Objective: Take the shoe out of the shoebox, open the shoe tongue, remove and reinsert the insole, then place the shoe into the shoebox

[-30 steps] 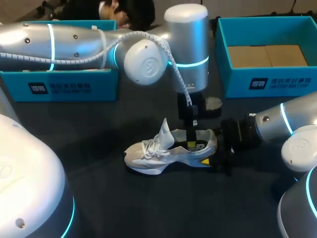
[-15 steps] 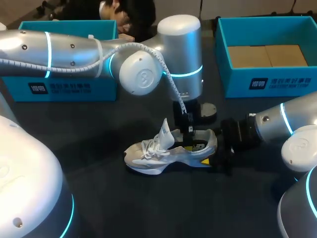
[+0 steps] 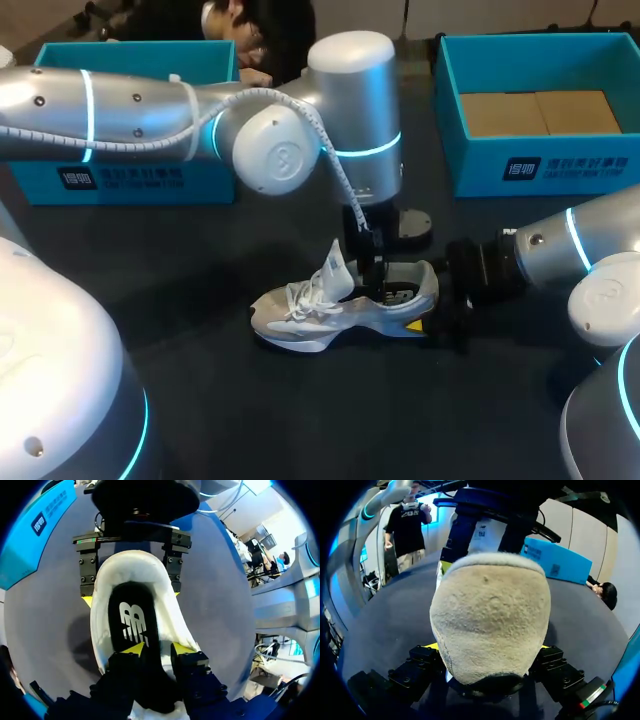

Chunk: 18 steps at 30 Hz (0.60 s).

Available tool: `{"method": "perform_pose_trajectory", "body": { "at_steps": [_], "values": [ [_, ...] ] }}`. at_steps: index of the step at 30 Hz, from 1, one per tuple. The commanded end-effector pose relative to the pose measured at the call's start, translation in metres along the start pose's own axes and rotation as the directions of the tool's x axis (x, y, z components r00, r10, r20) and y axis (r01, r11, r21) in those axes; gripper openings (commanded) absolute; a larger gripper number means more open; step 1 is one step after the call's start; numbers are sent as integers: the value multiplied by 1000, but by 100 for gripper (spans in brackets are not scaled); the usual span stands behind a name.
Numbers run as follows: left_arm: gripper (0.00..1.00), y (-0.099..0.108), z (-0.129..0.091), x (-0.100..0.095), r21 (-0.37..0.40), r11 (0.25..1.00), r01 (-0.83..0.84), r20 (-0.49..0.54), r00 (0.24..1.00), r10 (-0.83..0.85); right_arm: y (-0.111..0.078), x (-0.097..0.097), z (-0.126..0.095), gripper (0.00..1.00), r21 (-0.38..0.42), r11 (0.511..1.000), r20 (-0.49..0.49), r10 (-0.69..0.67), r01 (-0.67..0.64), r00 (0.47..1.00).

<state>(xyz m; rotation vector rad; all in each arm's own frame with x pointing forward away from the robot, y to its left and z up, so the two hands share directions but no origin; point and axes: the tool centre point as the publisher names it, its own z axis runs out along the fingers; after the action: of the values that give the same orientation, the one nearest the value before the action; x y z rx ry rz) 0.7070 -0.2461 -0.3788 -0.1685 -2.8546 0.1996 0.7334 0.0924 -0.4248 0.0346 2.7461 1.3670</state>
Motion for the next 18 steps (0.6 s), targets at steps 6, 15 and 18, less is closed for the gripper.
{"method": "perform_pose_trajectory", "body": {
  "at_steps": [6,15,18],
  "values": [
    [37,-2,13,-7,-21,999,-34,39,999,35,0,2,1,0,3,1000,2,0,0,1000],
    [44,2,29,-17,-9,992,-124,159,980,124,0,2,1,0,3,1000,2,0,0,1000],
    [43,3,36,-25,-29,992,-119,184,975,122,0,2,1,0,3,1000,2,0,0,1000]
  ]
}}
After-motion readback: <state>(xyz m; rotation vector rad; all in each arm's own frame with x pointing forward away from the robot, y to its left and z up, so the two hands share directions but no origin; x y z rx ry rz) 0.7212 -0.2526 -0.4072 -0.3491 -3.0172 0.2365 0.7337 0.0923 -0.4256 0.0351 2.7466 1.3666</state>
